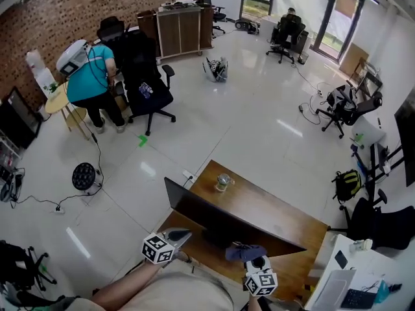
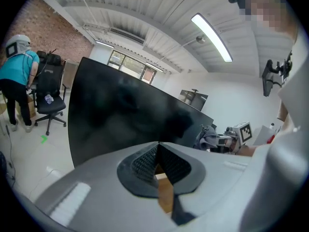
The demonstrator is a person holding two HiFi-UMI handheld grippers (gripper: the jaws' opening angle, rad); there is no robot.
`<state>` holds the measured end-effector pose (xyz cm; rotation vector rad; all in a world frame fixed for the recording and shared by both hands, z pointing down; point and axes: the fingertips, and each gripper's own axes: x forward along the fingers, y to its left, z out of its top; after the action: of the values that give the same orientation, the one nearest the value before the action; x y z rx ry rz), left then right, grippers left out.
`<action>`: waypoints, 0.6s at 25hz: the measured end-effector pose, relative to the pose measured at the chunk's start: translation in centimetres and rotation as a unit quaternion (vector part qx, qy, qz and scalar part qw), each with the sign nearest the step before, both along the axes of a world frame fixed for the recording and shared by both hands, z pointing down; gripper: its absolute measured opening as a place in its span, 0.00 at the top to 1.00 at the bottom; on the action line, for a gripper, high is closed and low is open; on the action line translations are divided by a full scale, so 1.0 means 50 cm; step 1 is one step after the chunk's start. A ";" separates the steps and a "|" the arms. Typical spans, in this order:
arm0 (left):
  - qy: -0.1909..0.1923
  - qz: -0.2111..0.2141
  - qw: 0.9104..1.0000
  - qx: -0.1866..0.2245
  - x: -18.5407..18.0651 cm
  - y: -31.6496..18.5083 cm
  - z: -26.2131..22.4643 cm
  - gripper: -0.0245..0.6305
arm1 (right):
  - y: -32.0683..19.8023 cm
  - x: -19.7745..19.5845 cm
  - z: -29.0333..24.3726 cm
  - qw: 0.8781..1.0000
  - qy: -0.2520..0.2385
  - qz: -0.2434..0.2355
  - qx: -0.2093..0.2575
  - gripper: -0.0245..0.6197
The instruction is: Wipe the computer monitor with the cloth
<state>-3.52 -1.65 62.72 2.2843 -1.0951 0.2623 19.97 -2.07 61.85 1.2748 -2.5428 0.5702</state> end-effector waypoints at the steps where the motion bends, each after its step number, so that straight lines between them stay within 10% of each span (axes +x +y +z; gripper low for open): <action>1: -0.001 -0.004 1.000 -0.003 -0.006 0.008 0.001 0.96 | -0.004 -0.003 0.003 1.000 -0.002 -0.002 -0.001 0.82; 15: -0.041 0.057 0.996 -0.063 0.021 0.065 0.055 0.96 | 0.040 -0.005 0.041 0.998 -0.056 0.012 -0.016 0.82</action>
<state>-2.47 1.58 65.46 2.2433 -0.9612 0.4604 19.74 -0.05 63.90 1.2998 -2.5996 0.7018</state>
